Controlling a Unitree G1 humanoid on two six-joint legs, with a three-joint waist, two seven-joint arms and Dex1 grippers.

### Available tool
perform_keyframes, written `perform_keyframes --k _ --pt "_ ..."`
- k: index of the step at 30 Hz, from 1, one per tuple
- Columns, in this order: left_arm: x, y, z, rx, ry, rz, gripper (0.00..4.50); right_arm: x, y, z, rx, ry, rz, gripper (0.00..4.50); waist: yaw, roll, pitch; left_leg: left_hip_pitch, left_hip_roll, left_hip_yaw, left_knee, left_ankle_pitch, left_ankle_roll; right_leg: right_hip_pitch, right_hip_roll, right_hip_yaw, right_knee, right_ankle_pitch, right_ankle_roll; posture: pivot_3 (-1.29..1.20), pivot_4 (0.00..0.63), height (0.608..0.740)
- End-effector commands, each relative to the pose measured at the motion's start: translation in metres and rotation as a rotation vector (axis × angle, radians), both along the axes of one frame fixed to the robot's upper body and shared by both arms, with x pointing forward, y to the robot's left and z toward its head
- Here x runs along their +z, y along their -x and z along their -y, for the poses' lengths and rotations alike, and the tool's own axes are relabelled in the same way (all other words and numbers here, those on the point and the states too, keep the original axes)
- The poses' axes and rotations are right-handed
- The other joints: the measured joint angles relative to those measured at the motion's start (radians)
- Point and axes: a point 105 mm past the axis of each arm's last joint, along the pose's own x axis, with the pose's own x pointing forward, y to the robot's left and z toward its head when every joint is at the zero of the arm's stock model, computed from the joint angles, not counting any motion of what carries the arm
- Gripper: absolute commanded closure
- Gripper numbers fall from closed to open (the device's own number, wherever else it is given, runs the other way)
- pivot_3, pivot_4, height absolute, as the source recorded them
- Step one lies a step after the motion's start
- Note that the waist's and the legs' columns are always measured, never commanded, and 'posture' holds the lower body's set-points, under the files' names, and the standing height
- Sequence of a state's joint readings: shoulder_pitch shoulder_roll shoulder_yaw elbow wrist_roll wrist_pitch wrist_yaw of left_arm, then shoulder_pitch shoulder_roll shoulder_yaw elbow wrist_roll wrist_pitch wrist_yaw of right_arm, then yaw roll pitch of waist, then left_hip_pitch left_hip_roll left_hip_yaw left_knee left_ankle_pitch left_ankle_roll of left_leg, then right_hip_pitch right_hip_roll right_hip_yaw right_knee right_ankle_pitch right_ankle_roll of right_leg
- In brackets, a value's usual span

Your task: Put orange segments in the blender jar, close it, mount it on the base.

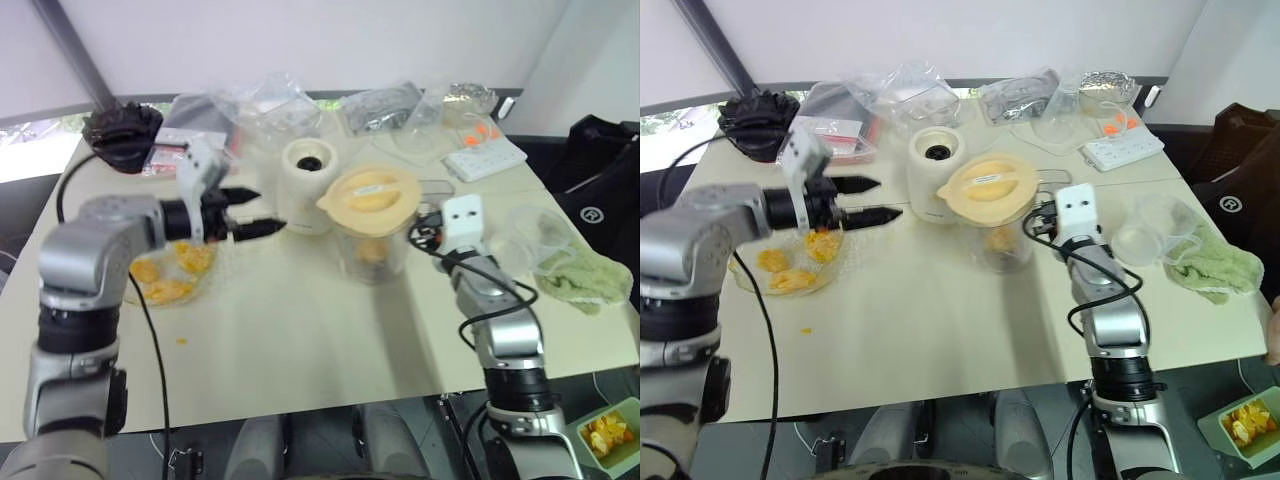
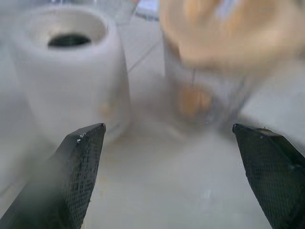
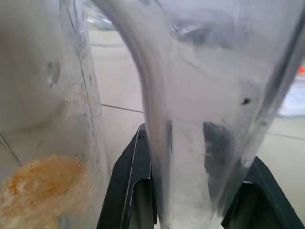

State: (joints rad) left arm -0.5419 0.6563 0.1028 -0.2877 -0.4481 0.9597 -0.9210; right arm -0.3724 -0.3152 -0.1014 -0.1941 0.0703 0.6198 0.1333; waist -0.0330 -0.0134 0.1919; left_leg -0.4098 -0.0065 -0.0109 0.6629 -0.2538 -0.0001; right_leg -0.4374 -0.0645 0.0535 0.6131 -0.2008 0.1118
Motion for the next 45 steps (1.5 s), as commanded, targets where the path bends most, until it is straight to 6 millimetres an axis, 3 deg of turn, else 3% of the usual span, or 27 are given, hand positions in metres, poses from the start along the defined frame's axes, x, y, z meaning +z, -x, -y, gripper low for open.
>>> perform_keyframes --k 1,6,9,12,20,25,31,38,45 --pt "0.009 0.011 -0.002 0.008 -0.006 0.092 0.06 0.073 0.001 0.005 0.013 -0.014 0.182 3.60 -0.002 0.000 0.000 0.000 0.000 0.000 0.000 0.000 0.000 0.000 0.000 0.000 0.000 0.000 0.000 0.00 0.150 0.740" --pt "-0.012 0.016 -0.002 0.056 0.000 0.064 0.06 0.126 -0.016 0.008 0.000 -0.013 0.244 3.60 -0.011 0.000 0.001 0.000 0.001 0.004 0.000 0.000 0.000 -0.001 0.002 0.000 0.000 0.001 -0.002 0.00 0.150 0.740" --pt "-0.018 0.022 0.009 0.061 0.030 0.063 0.06 0.165 -0.032 0.007 0.008 -0.023 0.293 3.60 -0.011 0.000 0.001 0.000 0.001 0.004 0.000 0.000 0.000 -0.001 0.004 -0.001 0.000 0.001 -0.001 0.00 0.150 0.740" --pt "-0.025 0.033 0.009 0.080 0.065 0.047 0.06 0.197 -0.054 -0.016 0.059 -0.065 0.328 3.60 -0.021 0.000 0.001 0.000 0.001 0.006 -0.001 0.000 0.000 -0.003 0.003 0.000 0.000 0.002 -0.002 0.00 0.150 0.740" --pt "-0.038 0.048 0.010 0.155 0.095 0.042 0.06 0.228 -0.087 -0.083 0.211 -0.134 0.356 3.60 -0.033 0.000 0.001 0.000 0.002 0.005 -0.004 0.000 0.000 -0.004 0.003 -0.001 0.001 0.003 0.000 0.00 0.150 0.740" --pt "-0.040 0.055 0.009 0.191 0.089 0.051 0.06 0.232 -0.092 -0.113 0.272 -0.164 0.352 3.60 -0.033 0.000 0.001 -0.001 0.001 0.004 -0.005 0.000 0.000 -0.004 0.001 -0.001 0.000 0.004 0.001 0.00 0.150 0.740" --pt "-0.043 0.057 0.005 0.282 0.096 0.066 0.06 0.211 -0.099 -0.145 0.319 -0.183 0.304 3.60 -0.036 0.000 0.001 0.000 0.002 0.002 -0.009 0.000 0.000 -0.005 0.001 -0.001 0.000 0.004 0.001 0.00 0.150 0.740" --pt "-0.045 0.061 0.005 0.304 0.087 0.067 0.06 0.188 -0.107 -0.152 0.313 -0.183 0.260 3.60 -0.036 0.000 0.001 0.000 0.002 0.003 -0.012 0.001 -0.002 -0.006 0.001 -0.002 -0.001 0.004 0.000 0.00 0.150 0.740" --pt "-0.044 0.061 0.005 0.313 0.084 0.070 0.06 0.176 -0.113 -0.143 0.276 -0.164 0.251 3.60 -0.037 0.000 0.001 0.001 0.002 0.003 -0.012 0.002 -0.003 -0.006 0.002 -0.002 -0.001 0.004 0.000 0.00 0.150 0.740"
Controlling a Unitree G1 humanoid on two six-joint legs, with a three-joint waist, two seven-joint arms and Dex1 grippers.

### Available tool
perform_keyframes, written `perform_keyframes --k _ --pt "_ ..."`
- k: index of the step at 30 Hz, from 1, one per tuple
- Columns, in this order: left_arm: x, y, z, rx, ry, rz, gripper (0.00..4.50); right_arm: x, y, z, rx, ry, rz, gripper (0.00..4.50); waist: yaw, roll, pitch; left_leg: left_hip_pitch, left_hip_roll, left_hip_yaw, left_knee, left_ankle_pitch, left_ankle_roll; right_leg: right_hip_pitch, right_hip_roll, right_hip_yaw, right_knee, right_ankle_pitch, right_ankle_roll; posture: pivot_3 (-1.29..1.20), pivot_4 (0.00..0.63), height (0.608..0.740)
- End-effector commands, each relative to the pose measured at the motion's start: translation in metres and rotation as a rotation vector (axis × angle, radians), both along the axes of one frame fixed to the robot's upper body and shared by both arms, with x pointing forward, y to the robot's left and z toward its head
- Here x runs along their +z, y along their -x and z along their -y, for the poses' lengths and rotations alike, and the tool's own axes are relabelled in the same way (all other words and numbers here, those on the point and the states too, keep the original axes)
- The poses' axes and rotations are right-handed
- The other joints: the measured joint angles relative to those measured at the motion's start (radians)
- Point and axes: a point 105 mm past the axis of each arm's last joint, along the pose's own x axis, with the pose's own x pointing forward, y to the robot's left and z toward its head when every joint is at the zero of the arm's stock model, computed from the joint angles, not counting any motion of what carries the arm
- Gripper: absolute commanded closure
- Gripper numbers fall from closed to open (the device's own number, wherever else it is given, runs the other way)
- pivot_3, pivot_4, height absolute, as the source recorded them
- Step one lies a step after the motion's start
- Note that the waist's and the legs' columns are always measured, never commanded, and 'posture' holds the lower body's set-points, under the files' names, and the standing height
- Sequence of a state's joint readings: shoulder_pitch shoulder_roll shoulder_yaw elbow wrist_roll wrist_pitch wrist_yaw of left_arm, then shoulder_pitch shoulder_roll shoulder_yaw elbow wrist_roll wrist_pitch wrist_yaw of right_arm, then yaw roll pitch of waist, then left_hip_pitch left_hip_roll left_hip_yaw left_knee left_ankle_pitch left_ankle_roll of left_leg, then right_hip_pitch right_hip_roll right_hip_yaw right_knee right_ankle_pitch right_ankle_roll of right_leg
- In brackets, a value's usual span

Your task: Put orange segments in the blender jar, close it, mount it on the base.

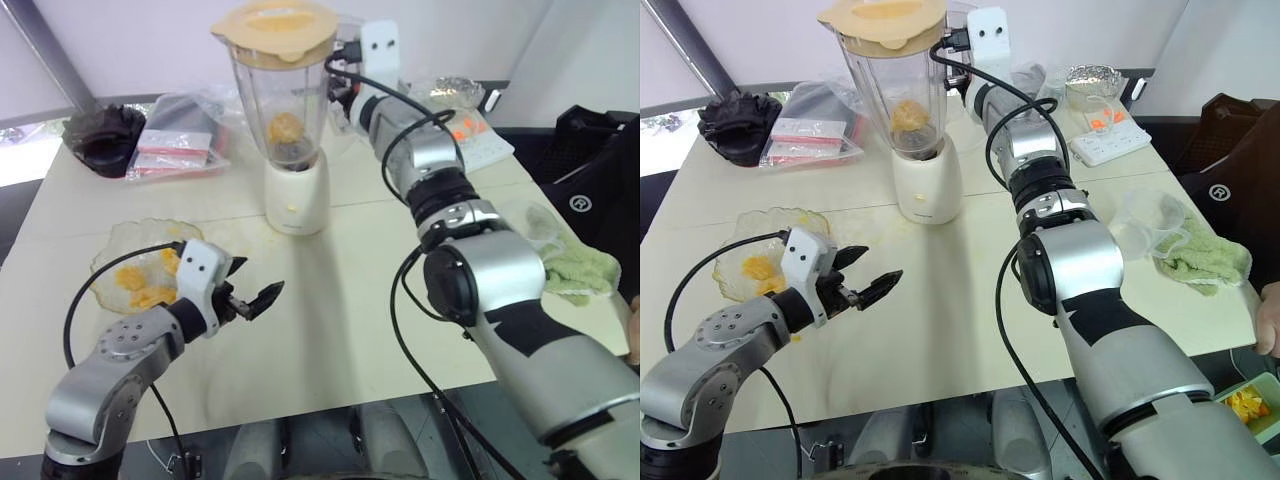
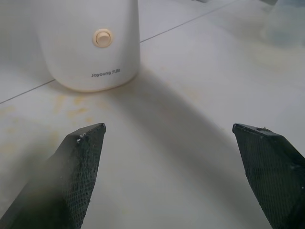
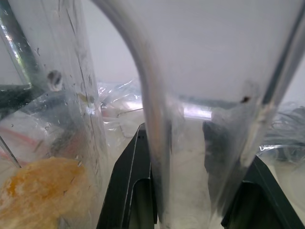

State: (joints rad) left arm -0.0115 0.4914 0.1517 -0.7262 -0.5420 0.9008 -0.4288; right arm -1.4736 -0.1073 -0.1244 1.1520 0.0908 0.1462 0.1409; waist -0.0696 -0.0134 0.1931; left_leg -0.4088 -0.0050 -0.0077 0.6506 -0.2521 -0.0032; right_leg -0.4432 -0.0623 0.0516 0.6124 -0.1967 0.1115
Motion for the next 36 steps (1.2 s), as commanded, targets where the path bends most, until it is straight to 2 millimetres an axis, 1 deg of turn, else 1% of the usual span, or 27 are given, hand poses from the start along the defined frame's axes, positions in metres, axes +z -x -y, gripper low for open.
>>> perform_keyframes --k 1,9,13,19,26,34,36 --pt "0.014 0.003 0.003 -0.016 -0.012 0.063 0.06 0.030 0.003 0.004 -0.022 -0.002 0.099 3.60 0.000 0.000 0.000 0.000 0.000 0.000 0.000 0.000 0.000 0.000 0.000 0.000 0.000 -0.001 -0.002 0.00 0.150 0.740" --pt "0.013 0.001 0.004 -0.022 -0.024 0.061 0.06 0.019 -0.002 0.018 -0.075 0.019 0.076 3.60 0.001 0.000 0.000 0.000 0.000 0.000 0.000 0.000 -0.001 0.000 0.000 0.000 0.000 -0.001 -0.002 0.00 0.150 0.740" --pt "0.014 -0.001 0.005 -0.025 -0.025 0.063 0.06 0.016 -0.002 0.018 -0.070 0.018 0.060 3.60 0.002 0.000 0.000 0.000 0.000 0.000 0.000 0.001 -0.002 0.001 0.000 0.000 0.001 -0.001 -0.002 0.00 0.150 0.740" --pt "0.016 -0.004 0.003 -0.020 -0.031 0.068 0.06 0.007 -0.002 0.011 -0.030 0.008 0.003 3.60 0.001 0.000 0.000 0.001 -0.001 0.000 0.000 0.001 -0.002 0.001 0.000 0.000 0.001 -0.001 -0.002 0.00 0.150 0.740" --pt "0.017 -0.006 0.002 -0.015 -0.032 0.070 0.06 0.002 -0.002 0.013 -0.029 0.028 -0.012 3.60 0.002 0.000 0.000 0.000 -0.001 0.000 -0.001 0.002 -0.002 0.001 0.000 0.000 0.000 0.000 0.000 0.00 0.150 0.740" --pt "0.016 -0.011 0.003 -0.015 -0.039 0.076 0.06 -0.019 -0.004 0.015 -0.030 0.036 -0.075 3.60 0.002 0.000 0.000 0.001 -0.002 -0.001 -0.002 0.002 -0.002 0.001 0.001 0.000 0.000 0.000 0.000 0.00 0.150 0.740" --pt "0.017 -0.011 0.003 -0.017 -0.038 0.077 0.00 -0.022 -0.004 0.016 -0.024 0.032 -0.086 2.55 0.001 0.000 0.000 0.001 -0.002 -0.001 -0.002 0.002 -0.002 0.001 0.001 0.000 0.000 0.000 0.000 0.00 0.150 0.740"
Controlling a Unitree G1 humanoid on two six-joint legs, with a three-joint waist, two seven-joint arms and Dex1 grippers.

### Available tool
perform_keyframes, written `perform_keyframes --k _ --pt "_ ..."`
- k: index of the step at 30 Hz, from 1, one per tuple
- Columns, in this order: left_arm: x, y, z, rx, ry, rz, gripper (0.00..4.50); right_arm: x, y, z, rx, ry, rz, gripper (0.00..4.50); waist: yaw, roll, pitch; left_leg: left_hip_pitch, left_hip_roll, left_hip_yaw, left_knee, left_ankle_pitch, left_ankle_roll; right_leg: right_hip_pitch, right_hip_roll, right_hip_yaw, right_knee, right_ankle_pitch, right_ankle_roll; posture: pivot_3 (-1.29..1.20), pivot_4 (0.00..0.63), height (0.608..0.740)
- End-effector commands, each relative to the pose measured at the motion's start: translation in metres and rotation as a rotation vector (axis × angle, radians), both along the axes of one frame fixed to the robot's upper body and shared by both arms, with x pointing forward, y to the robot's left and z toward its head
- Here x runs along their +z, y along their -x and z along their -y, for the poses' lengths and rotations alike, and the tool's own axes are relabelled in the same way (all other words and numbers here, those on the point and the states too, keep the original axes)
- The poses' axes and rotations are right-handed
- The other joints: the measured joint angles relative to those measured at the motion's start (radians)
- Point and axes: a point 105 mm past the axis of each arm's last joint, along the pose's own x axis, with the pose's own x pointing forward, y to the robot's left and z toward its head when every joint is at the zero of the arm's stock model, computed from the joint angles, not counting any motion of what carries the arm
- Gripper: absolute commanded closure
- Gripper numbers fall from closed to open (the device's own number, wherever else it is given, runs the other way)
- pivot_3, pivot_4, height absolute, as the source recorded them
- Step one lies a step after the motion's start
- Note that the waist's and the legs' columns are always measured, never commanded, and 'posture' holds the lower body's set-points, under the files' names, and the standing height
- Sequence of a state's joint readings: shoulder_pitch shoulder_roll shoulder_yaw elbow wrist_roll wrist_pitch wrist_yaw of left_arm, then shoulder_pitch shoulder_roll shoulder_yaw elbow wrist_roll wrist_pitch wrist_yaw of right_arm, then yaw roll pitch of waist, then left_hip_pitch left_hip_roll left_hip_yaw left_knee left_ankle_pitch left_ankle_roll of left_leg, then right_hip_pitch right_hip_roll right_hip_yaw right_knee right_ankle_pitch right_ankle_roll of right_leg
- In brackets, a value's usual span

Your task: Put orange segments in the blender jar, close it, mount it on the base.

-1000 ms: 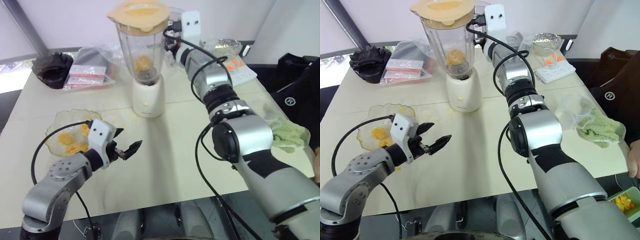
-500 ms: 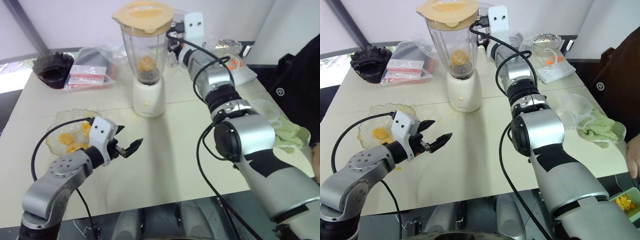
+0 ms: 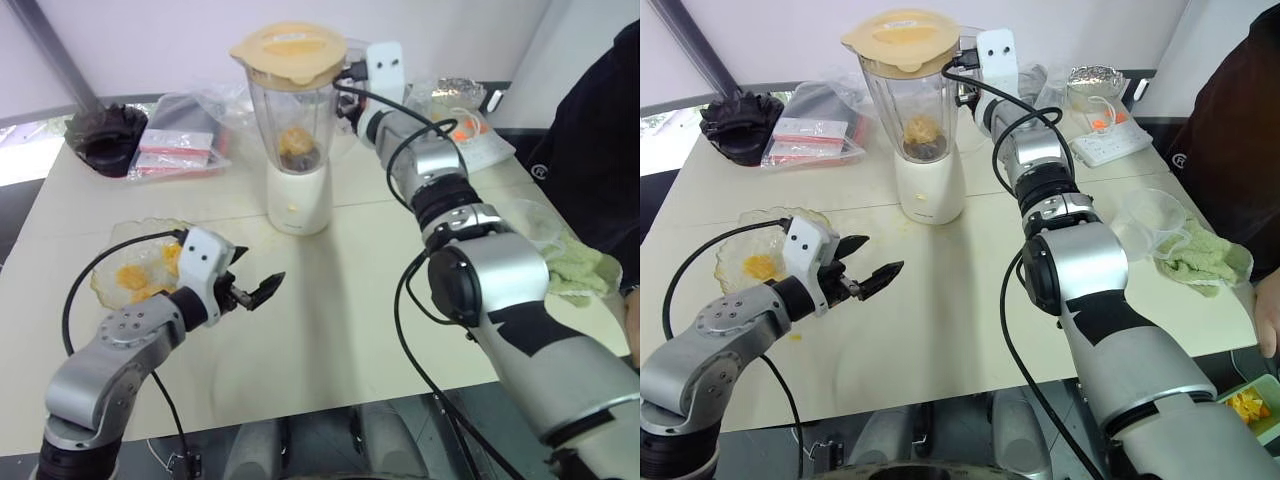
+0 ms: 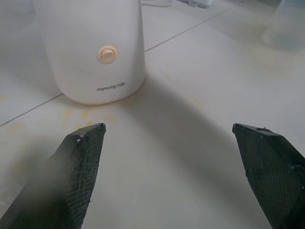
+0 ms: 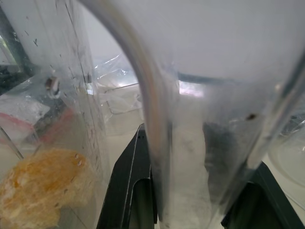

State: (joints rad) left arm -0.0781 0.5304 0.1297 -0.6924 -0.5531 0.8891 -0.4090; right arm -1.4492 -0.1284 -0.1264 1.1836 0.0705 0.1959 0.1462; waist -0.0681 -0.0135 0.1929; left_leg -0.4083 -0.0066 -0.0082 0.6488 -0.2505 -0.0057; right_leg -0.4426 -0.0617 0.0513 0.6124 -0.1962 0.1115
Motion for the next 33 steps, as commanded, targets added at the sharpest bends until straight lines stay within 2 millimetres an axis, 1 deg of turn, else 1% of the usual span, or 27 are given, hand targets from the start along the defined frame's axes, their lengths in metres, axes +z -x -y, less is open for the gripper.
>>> perform_keyframes --k 1,5,6,10,13,14,16,17,18,19,21,22,23,26,27,30,31,33 --pt "0.007 -0.001 0.002 -0.009 -0.012 0.041 0.00 0.002 0.001 0.002 0.014 0.003 0.008 2.21 0.000 0.000 0.000 0.000 0.000 0.000 0.000 0.000 0.000 0.000 0.000 0.000 0.000 0.000 0.000 0.00 0.150 0.740" --pt "0.008 -0.001 0.003 -0.015 -0.006 0.049 0.00 -0.001 0.000 0.007 -0.004 0.067 0.028 0.21 -0.001 0.000 0.000 0.000 0.000 0.000 0.000 0.000 0.000 0.000 0.000 0.000 0.000 0.000 0.000 0.00 0.150 0.740" --pt "0.009 -0.001 0.004 -0.017 0.000 0.049 0.00 -0.003 0.000 0.009 -0.002 0.086 0.031 0.03 -0.001 0.000 0.000 0.000 0.000 0.000 0.000 0.000 0.000 0.000 0.000 0.000 0.000 0.000 0.000 0.00 0.150 0.740" --pt "0.014 -0.003 0.007 -0.019 0.037 0.062 0.00 -0.019 0.001 0.019 0.001 0.144 0.019 0.03 -0.001 0.000 0.000 0.000 0.000 0.000 0.000 0.000 0.000 0.000 0.001 0.000 0.001 0.000 0.000 0.00 0.150 0.740" --pt "0.016 -0.005 0.006 -0.011 0.054 0.061 0.00 -0.041 0.005 0.036 0.018 0.188 -0.020 0.03 0.004 -0.001 0.000 0.000 0.000 0.000 0.000 0.000 0.000 0.000 0.001 0.000 0.001 0.000 0.000 0.00 0.150 0.740" --pt "0.018 -0.006 0.005 -0.003 0.065 0.067 0.00 -0.052 0.009 0.045 0.035 0.207 -0.038 0.03 0.006 -0.001 0.000 0.000 0.000 -0.001 0.001 0.000 0.000 0.001 0.001 0.000 0.001 0.000 0.000 0.00 0.150 0.740" --pt "0.020 -0.009 0.002 0.010 0.069 0.079 0.00 -0.068 0.025 0.059 0.110 0.236 -0.057 0.03 0.018 -0.001 0.000 0.000 0.000 -0.001 0.002 0.000 0.000 0.001 0.000 0.000 0.001 0.000 0.000 0.00 0.150 0.740" --pt "0.022 -0.009 0.001 0.010 0.070 0.083 0.00 -0.072 0.034 0.063 0.146 0.238 -0.061 0.03 0.022 -0.001 0.000 0.000 0.000 -0.001 0.002 0.000 0.000 0.002 0.000 0.000 0.000 0.000 0.000 0.00 0.150 0.740" --pt "0.023 -0.009 0.000 0.013 0.070 0.087 0.00 -0.074 0.047 0.067 0.207 0.242 -0.055 0.03 0.025 -0.001 0.000 0.000 -0.001 0.000 0.002 0.000 0.000 0.001 0.000 0.000 0.000 0.000 0.001 0.00 0.150 0.740" --pt "0.024 -0.008 0.000 0.014 0.072 0.089 0.00 -0.075 0.057 0.070 0.249 0.248 -0.051 0.03 0.025 -0.001 0.000 0.000 -0.001 0.000 0.002 0.000 0.000 0.001 0.000 0.000 0.000 0.000 0.001 0.00 0.150 0.740" --pt "0.027 -0.005 -0.003 0.013 0.069 0.097 0.00 -0.075 0.091 0.082 0.394 0.286 -0.043 0.03 0.025 0.000 0.000 0.000 -0.001 0.000 0.002 0.000 0.000 0.001 0.000 0.000 0.001 0.000 0.001 0.00 0.150 0.740" --pt "0.027 -0.004 -0.003 0.012 0.066 0.097 0.00 -0.075 0.103 0.085 0.439 0.302 -0.046 0.03 0.025 0.000 0.000 0.000 -0.001 0.000 0.002 0.000 0.000 0.001 0.000 0.000 0.001 0.000 0.001 0.00 0.150 0.740" --pt "0.029 -0.002 -0.005 0.011 0.072 0.093 0.00 -0.070 0.120 0.091 0.501 0.298 -0.052 0.03 0.024 0.000 0.000 0.000 -0.001 0.000 0.002 0.000 0.000 0.001 0.001 0.000 0.001 0.000 0.001 0.00 0.150 0.740" --pt "0.031 0.001 -0.009 0.011 0.069 0.090 0.00 -0.057 0.153 0.099 0.613 0.290 -0.060 0.03 0.022 -0.001 0.000 0.002 0.001 0.001 0.003 0.000 0.000 0.002 0.003 0.000 0.000 0.000 0.000 0.00 0.150 0.740" --pt "0.033 0.002 -0.012 0.012 0.061 0.092 0.00 -0.052 0.164 0.104 0.641 0.290 -0.071 0.03 0.022 -0.001 0.000 0.003 0.002 0.001 0.004 0.000 0.000 0.003 0.004 0.000 0.000 -0.002 -0.003 0.00 0.150 0.740" --pt "0.035 0.004 -0.016 0.016 0.050 0.094 0.00 -0.040 0.184 0.112 0.679 0.274 -0.098 0.03 0.024 -0.001 0.000 0.005 0.003 0.000 0.006 0.000 0.000 0.005 0.006 0.000 0.001 -0.004 -0.007 0.00 0.150 0.740" --pt "0.036 0.005 -0.016 0.017 0.049 0.093 0.00 -0.038 0.186 0.114 0.680 0.267 -0.099 0.03 0.024 -0.001 0.000 0.005 0.003 0.000 0.007 0.000 0.000 0.006 0.007 0.000 0.001 -0.004 -0.007 0.00 0.150 0.740" --pt "0.037 0.008 -0.016 0.009 0.050 0.089 0.00 -0.033 0.192 0.125 0.672 0.253 -0.101 0.03 0.024 -0.001 0.000 0.006 0.004 0.000 0.009 0.000 0.000 0.008 0.007 0.000 0.001 -0.004 -0.007 0.00 0.150 0.740"
